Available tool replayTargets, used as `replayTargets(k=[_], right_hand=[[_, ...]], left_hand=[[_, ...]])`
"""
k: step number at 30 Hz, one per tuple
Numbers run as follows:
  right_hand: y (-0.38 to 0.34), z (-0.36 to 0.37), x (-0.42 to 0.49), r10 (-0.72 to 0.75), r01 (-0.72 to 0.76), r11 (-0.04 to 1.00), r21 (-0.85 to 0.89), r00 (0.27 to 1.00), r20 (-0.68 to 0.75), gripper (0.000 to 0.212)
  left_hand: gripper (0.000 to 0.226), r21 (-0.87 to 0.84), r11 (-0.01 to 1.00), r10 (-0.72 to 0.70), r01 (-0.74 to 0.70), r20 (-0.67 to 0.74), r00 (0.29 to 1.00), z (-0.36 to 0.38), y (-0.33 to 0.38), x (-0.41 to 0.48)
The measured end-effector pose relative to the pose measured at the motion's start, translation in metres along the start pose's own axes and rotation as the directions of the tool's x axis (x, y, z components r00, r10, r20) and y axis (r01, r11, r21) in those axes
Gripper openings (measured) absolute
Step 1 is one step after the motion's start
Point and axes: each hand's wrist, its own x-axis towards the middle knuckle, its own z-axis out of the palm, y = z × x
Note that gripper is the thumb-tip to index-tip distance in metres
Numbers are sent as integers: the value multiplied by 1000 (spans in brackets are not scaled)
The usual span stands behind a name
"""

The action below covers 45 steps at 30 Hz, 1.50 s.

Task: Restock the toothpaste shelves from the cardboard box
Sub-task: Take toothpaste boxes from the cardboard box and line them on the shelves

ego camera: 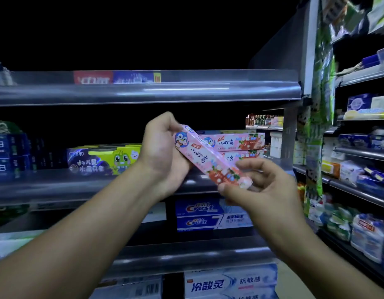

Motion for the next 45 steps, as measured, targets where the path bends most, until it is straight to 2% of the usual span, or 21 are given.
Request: replayTargets(k=[3,6,8,10,12,15,20,25,28,31,33,34,36,38,40,42,43,45], right_hand=[[-1,-21,19,-15,28,996,89,989,-150,44],[-6,-41,41,-51,70,994,79,973,-224,48],[-10,-50,57,-70,81,996,41,975,-212,57],[-13,-56,71,-115,93,989,-114,972,-204,61],[-14,-60,81,-143,91,963,-252,970,-196,58],[-7,-63,89,-103,11,920,-392,971,-215,42],[10,-60,86,7,-90,875,-476,985,-174,10],[7,-56,83,-26,-81,835,-544,982,-186,4],[5,-54,72,-75,-52,816,-576,978,-194,28],[-1,-50,50,-326,115,749,-653,921,-212,33],[-1,-42,25,-412,213,746,-631,891,-187,26],[4,-35,8,-413,242,762,-601,896,-164,23],[16,-17,-27,-364,263,823,-504,925,-111,16],[35,1,-65,-283,232,880,-414,957,-64,12],[64,16,-105,-166,145,929,-340,986,-33,12],[99,28,-144,-15,12,961,-278,1000,-9,13],[117,32,-162,69,-64,960,-271,998,6,14],[154,39,-202,275,-250,920,-301,960,44,22]], left_hand=[[19,273,956,149,-111,-125,981,-6,-12,5],[23,551,818,235,-164,-60,970,-7,-12,9],[22,702,684,298,-197,-22,954,-7,-8,16],[21,831,523,361,-187,-18,933,-10,-6,23],[20,902,415,362,-124,-39,931,-13,-7,26],[20,973,229,344,-6,-75,936,-20,-13,26],[1,990,88,326,110,-133,936,-21,-15,24],[12,992,56,278,116,-127,952,-25,-15,22],[15,997,37,315,66,-74,946,-26,-11,15],[23,999,-9,503,-44,42,863,-34,-6,-5],[27,988,-65,600,-142,153,785,-46,-8,-30],[27,978,-79,600,-194,202,774,-56,-13,-47],[26,962,-68,547,-264,258,797,-77,-30,-82],[23,968,-18,475,-250,229,850,-103,-55,-118],[22,987,75,379,-144,106,919,-133,-87,-157],[21,985,171,240,30,-71,968,-163,-122,-196],[23,975,183,157,125,-154,976,-176,-139,-214],[29,958,81,-36,276,-274,961,-201,-176,-254]])
